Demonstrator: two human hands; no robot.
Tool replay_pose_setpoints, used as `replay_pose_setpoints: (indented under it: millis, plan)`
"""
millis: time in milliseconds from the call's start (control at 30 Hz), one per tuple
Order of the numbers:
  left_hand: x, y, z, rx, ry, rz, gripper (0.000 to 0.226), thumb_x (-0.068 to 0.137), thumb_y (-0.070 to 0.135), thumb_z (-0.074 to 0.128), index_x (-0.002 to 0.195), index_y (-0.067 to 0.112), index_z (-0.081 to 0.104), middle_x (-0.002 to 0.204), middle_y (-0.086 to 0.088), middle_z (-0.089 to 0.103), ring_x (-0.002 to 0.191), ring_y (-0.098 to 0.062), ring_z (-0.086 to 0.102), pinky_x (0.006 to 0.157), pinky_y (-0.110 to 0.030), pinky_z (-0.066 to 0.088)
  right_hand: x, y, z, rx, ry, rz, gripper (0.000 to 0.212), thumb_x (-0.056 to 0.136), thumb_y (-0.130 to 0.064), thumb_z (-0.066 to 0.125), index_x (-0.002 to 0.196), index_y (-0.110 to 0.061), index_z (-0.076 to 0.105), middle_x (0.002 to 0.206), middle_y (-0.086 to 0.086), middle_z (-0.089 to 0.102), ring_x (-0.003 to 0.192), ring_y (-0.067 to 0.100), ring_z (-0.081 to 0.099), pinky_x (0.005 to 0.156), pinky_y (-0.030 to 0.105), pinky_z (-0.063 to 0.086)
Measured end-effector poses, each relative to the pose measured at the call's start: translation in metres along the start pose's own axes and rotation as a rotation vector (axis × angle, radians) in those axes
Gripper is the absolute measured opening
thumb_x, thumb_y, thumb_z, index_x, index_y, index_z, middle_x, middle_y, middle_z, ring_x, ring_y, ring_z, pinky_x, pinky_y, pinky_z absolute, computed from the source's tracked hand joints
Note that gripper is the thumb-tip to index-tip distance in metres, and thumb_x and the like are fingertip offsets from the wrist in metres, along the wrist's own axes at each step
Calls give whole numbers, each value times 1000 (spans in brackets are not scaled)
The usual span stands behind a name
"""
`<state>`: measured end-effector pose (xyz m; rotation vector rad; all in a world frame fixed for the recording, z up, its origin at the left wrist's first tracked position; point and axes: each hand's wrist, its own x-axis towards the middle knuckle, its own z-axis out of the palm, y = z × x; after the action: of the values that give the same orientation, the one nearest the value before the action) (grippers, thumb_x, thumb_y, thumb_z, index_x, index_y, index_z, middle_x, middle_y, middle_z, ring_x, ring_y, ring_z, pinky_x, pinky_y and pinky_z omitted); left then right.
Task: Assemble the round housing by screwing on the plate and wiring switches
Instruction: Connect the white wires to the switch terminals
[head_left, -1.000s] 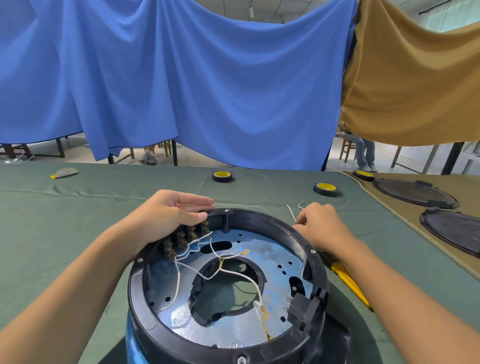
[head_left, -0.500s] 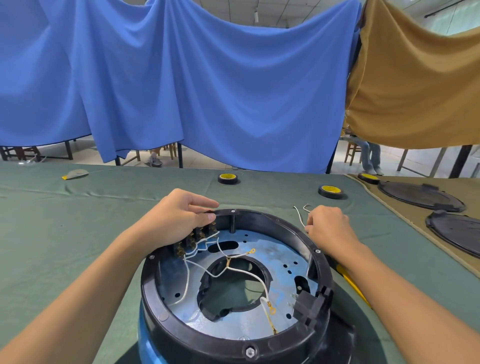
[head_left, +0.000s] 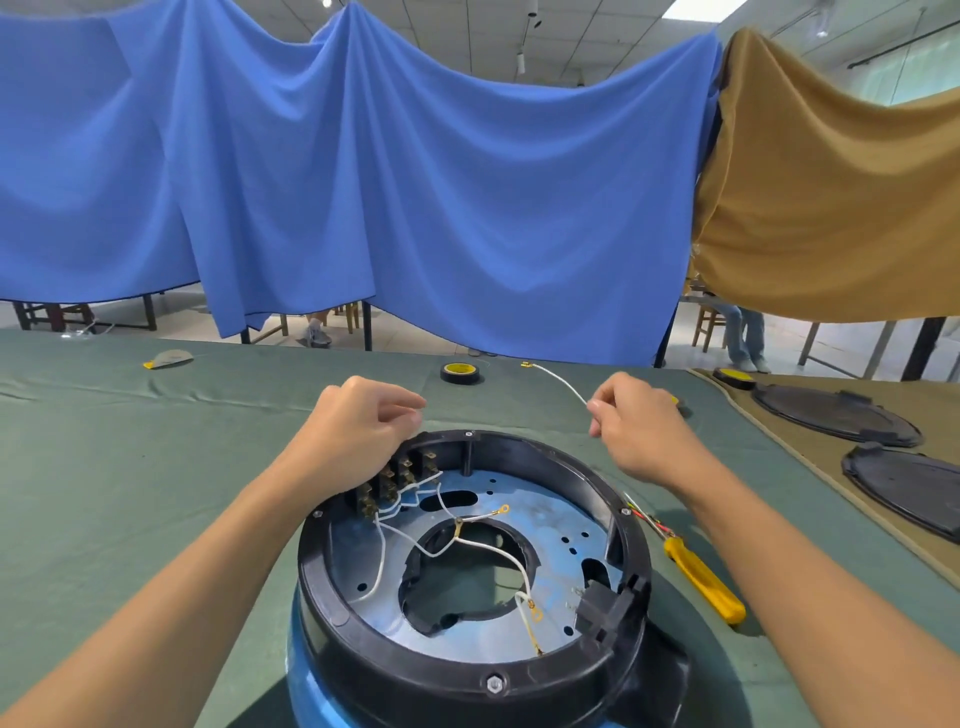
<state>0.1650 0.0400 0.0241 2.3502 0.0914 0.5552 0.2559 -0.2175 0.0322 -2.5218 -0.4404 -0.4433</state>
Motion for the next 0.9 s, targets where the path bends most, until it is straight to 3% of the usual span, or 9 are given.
replay_pose_setpoints:
  millis: [100, 200, 300, 433, 567, 667, 767, 900]
  plan:
    - [5, 12, -6, -33, 145, 35, 22, 96, 21, 64, 115, 22, 73, 99, 5, 76, 97, -10, 69, 87, -24, 50, -10, -30, -26, 394, -90, -88, 16, 99, -14, 49, 85, -10, 57, 72, -3, 66, 69, 16, 56, 68, 35, 47]
    - [9, 23, -15, -329, 140, 36, 19, 95, 20, 65, 113, 17, 70, 88, 4, 78, 85, -15, 74, 78, -34, 58, -20, -46, -45, 713, -333, -191, 16, 98, -9, 53, 83, -9, 59, 64, -2, 62, 59, 11, 54, 63, 25, 51]
    - [4, 33, -20, -599, 82, 25, 17, 96, 13, 63, 112, 11, 69, 89, -2, 78, 83, -17, 76, 70, -25, 59, -25, -50, -49, 803, -448, -216, 14, 97, -7, 53, 83, -7, 59, 66, 1, 60, 58, 11, 53, 59, 20, 49]
    - [-1, 43, -28, -823, 64, 17, 14, 94, 0, 60, 104, 2, 70, 90, -9, 78, 84, -24, 76, 70, -21, 59, -26, -51, -45, 773, -433, -209, 12, 96, -7, 55, 84, -6, 59, 69, 5, 63, 59, 13, 55, 61, 24, 48]
    - [-5, 50, -31, -803, 25, 38, 17, 93, -1, 62, 108, 4, 69, 92, -8, 78, 88, -21, 76, 73, -23, 60, -30, -56, -42, 518, -437, -266, 10, 95, -16, 59, 91, -9, 65, 84, 3, 75, 82, 16, 70, 87, 30, 54]
    - [-8, 58, -29, -677, 0, 99, 19, 91, 5, 67, 109, 12, 70, 91, -1, 79, 91, -14, 75, 77, -22, 59, -35, -69, -37, 467, -243, -290, 12, 93, -27, 62, 92, -16, 67, 90, -3, 75, 89, 8, 68, 92, 32, 51]
    - [-10, 66, -27, -594, -17, 168, 17, 91, 9, 68, 107, 15, 71, 94, 5, 78, 97, -11, 73, 89, -25, 54, -39, -84, -34, 594, -164, -322, 12, 93, -25, 62, 97, -14, 67, 91, -2, 75, 89, 10, 70, 89, 31, 53]
    - [-13, 73, -25, -560, -11, 227, 16, 92, 10, 67, 107, 15, 72, 94, 9, 78, 97, -4, 72, 91, -23, 55, -45, -93, -33, 910, -178, -244, 15, 95, -16, 60, 95, -4, 67, 77, 9, 73, 58, 17, 65, 62, 28, 57]
